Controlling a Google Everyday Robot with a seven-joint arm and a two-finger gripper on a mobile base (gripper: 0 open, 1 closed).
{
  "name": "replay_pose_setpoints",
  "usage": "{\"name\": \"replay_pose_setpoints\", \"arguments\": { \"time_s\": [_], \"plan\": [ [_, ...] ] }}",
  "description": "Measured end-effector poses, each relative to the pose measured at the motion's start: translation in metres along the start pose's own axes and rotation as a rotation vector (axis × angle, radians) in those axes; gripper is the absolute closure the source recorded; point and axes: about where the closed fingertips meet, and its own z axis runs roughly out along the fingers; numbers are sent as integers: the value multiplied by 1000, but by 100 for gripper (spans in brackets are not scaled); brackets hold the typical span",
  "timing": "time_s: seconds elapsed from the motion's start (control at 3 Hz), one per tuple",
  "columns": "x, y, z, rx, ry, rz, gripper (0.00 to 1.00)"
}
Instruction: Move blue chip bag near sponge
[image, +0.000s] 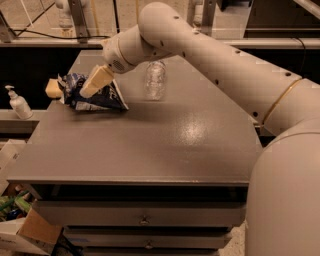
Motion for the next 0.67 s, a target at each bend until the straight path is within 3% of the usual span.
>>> {"name": "replay_pose_setpoints", "arguments": {
  "time_s": [0.67],
  "plan": [
    [16, 6, -65, 58, -48, -36, 0]
  ]
}}
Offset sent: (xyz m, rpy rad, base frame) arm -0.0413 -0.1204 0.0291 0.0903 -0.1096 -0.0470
